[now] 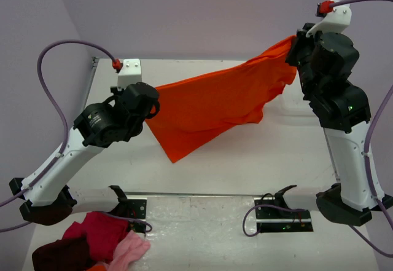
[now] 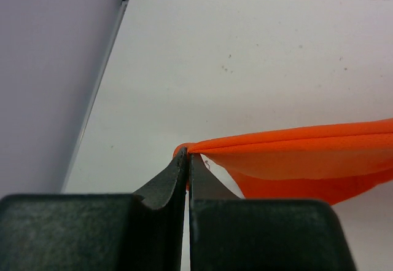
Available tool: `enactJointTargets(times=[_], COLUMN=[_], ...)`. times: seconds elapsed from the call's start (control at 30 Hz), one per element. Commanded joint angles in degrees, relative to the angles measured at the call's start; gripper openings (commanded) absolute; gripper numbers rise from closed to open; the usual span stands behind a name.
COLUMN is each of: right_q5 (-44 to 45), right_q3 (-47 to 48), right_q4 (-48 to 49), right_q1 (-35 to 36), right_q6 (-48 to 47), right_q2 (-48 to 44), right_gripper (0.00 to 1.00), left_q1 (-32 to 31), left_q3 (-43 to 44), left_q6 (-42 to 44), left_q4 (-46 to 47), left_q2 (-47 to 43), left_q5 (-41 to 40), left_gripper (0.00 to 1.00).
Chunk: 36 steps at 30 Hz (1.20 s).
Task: Fold and stack the t-shirts
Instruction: Flatten out the tshirt
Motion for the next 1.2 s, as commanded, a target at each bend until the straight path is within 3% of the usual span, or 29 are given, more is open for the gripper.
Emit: enactJointTargets(times=[0.0, 0.13, 0.37, 0.8, 1.17], right_q5=[1.5, -1.1, -6.9, -14.4, -20.8], right_q3=[5.4, 11.1, 10.3, 14.7, 14.5], right_q4=[-2.1, -4.0, -2.1, -3.6, -5.7], right_q1=[-0.2, -0.1, -0.1, 0.3, 0.5], right_q6=[-4.6, -6.8, -7.3, -6.7, -5.3], right_q2=[-0.4, -0.8, -4.1, -8.6, -10.1], right_gripper=[0.00, 0.00, 0.00, 0.00, 0.00], left_q1=[0.3, 0.3, 0.3, 0.3, 0.3], left_q3=[5.1, 8.1, 10.0, 13.4, 14.6], left_q6=[5.0, 10.2, 19.8, 24.6, 26.3], left_q4=[2.1, 6.7, 16.9, 22.8, 21.0], left_q2=[-0.8, -1.2, -2.5, -6.3, -9.0], left_q5=[-6.3, -5.3, -3.2, 8.3, 8.5], left_gripper=[0.00, 0.00, 0.00, 0.00, 0.00])
